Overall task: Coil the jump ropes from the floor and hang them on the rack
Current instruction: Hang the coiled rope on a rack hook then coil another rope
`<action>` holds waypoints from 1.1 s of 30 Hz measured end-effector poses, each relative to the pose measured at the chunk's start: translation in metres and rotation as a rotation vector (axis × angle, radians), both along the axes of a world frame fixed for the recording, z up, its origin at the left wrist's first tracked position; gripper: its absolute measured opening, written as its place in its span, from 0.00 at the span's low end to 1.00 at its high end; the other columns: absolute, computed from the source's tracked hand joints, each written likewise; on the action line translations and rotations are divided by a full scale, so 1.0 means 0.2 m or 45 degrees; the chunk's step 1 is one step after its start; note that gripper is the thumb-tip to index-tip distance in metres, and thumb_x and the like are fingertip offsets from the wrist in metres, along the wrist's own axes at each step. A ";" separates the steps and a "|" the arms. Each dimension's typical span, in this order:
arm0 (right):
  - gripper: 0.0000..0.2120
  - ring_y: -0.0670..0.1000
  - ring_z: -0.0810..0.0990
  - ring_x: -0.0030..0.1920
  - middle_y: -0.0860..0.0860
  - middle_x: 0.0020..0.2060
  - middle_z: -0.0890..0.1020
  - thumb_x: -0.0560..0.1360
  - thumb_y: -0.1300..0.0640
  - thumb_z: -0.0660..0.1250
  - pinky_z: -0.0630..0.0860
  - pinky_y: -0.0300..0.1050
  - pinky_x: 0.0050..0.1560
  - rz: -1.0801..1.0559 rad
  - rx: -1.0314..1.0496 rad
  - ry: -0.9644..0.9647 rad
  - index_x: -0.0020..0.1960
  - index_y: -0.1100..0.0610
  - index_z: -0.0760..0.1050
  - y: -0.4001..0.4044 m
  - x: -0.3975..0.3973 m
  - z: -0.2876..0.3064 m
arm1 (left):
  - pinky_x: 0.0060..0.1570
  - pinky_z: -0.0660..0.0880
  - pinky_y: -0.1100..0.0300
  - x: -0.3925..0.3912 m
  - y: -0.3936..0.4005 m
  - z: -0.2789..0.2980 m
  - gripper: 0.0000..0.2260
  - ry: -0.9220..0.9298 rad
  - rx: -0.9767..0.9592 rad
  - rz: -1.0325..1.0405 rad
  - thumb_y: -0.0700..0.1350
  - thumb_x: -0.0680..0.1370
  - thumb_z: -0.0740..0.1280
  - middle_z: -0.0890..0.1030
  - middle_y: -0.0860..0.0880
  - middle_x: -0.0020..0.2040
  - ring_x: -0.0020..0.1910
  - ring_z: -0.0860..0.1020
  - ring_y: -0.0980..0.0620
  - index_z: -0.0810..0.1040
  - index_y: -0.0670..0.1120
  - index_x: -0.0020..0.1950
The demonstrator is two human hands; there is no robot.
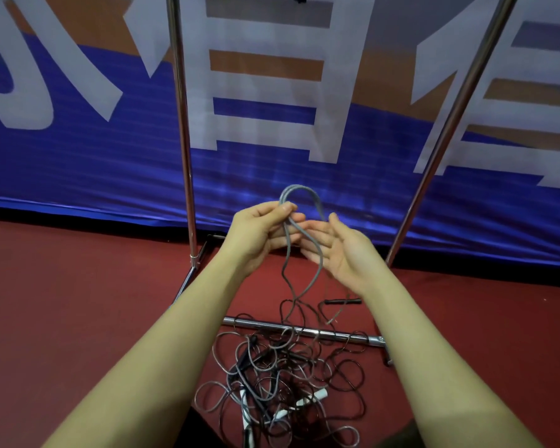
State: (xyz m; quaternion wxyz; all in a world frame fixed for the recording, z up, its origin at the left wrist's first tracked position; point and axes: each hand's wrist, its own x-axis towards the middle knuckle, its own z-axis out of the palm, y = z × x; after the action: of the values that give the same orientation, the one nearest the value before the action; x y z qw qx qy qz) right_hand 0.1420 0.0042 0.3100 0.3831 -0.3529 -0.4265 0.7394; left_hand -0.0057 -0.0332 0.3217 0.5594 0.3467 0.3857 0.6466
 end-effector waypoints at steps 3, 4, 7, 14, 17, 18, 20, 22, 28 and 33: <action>0.21 0.49 0.82 0.49 0.53 0.48 0.83 0.82 0.45 0.50 0.71 0.46 0.61 0.197 0.036 -0.161 0.54 0.57 0.76 -0.03 -0.03 -0.02 | 0.36 0.80 0.60 -0.02 0.02 0.02 0.05 -0.118 0.008 0.082 0.38 0.79 0.63 0.84 0.46 0.35 0.37 0.84 0.51 0.77 0.40 0.45; 0.22 0.48 0.81 0.50 0.52 0.49 0.83 0.81 0.44 0.48 0.70 0.44 0.60 0.270 0.052 -0.183 0.55 0.56 0.76 -0.04 -0.03 -0.02 | 0.35 0.80 0.61 -0.03 0.02 0.02 0.05 -0.134 0.007 0.101 0.38 0.79 0.63 0.84 0.46 0.36 0.37 0.84 0.51 0.77 0.40 0.45; 0.27 0.46 0.81 0.52 0.51 0.50 0.84 0.81 0.43 0.44 0.70 0.43 0.58 0.484 0.109 -0.208 0.57 0.56 0.77 -0.06 -0.05 -0.04 | 0.37 0.81 0.60 -0.06 0.03 0.01 0.04 -0.138 0.006 0.141 0.38 0.79 0.64 0.84 0.46 0.36 0.38 0.84 0.50 0.77 0.41 0.45; 0.13 0.48 0.78 0.34 0.50 0.33 0.79 0.78 0.54 0.58 0.79 0.44 0.47 0.617 0.196 -0.207 0.50 0.63 0.76 -0.07 -0.01 -0.02 | 0.33 0.80 0.60 -0.10 0.06 -0.01 0.04 -0.241 -0.001 0.305 0.36 0.79 0.64 0.82 0.42 0.38 0.35 0.84 0.50 0.76 0.38 0.45; 0.05 0.47 0.77 0.31 0.50 0.31 0.78 0.74 0.62 0.64 0.79 0.42 0.41 0.580 0.253 -0.114 0.48 0.63 0.75 -0.06 0.03 0.00 | 0.33 0.80 0.60 -0.10 0.07 -0.04 0.05 -0.213 -0.034 0.329 0.37 0.79 0.64 0.82 0.43 0.38 0.35 0.84 0.50 0.76 0.39 0.44; 0.04 0.47 0.77 0.31 0.51 0.31 0.79 0.74 0.63 0.64 0.79 0.42 0.40 0.545 0.258 -0.081 0.48 0.63 0.74 -0.06 0.03 0.00 | 0.33 0.80 0.59 -0.09 0.07 -0.04 0.05 -0.207 -0.049 0.318 0.39 0.80 0.64 0.83 0.43 0.37 0.35 0.84 0.50 0.76 0.40 0.45; 0.05 0.48 0.79 0.31 0.52 0.32 0.80 0.72 0.63 0.63 0.80 0.42 0.38 0.437 0.247 -0.001 0.47 0.63 0.74 -0.06 0.02 0.01 | 0.34 0.81 0.58 -0.06 0.07 -0.05 0.09 -0.191 -0.111 0.218 0.45 0.81 0.61 0.83 0.42 0.37 0.35 0.84 0.49 0.75 0.41 0.47; 0.06 0.49 0.81 0.32 0.52 0.32 0.82 0.72 0.62 0.61 0.81 0.42 0.39 0.270 0.221 0.121 0.47 0.62 0.74 -0.06 0.01 0.02 | 0.34 0.81 0.57 -0.03 0.06 -0.05 0.16 -0.099 -0.233 0.017 0.52 0.83 0.55 0.84 0.43 0.36 0.34 0.84 0.49 0.74 0.40 0.51; 0.10 0.52 0.85 0.39 0.55 0.34 0.84 0.81 0.66 0.53 0.82 0.46 0.46 -0.255 0.105 0.591 0.46 0.62 0.72 0.00 0.03 0.07 | 0.52 0.72 0.57 0.01 0.01 -0.09 0.21 0.341 -0.314 -0.552 0.56 0.81 0.52 0.84 0.47 0.44 0.45 0.81 0.50 0.79 0.45 0.51; 0.10 0.52 0.85 0.40 0.56 0.35 0.84 0.81 0.66 0.53 0.81 0.46 0.46 -0.436 0.020 0.720 0.46 0.63 0.71 0.02 0.05 0.06 | 0.51 0.74 0.61 0.04 -0.02 -0.11 0.06 0.509 -0.074 -0.531 0.39 0.79 0.63 0.84 0.47 0.41 0.44 0.83 0.51 0.80 0.43 0.50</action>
State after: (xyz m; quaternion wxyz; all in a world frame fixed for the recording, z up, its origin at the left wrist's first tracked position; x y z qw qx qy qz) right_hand 0.1526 0.0078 0.3225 0.6078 -0.1974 -0.2435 0.7296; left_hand 0.0018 -0.0363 0.3006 0.6029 0.5229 0.4271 0.4252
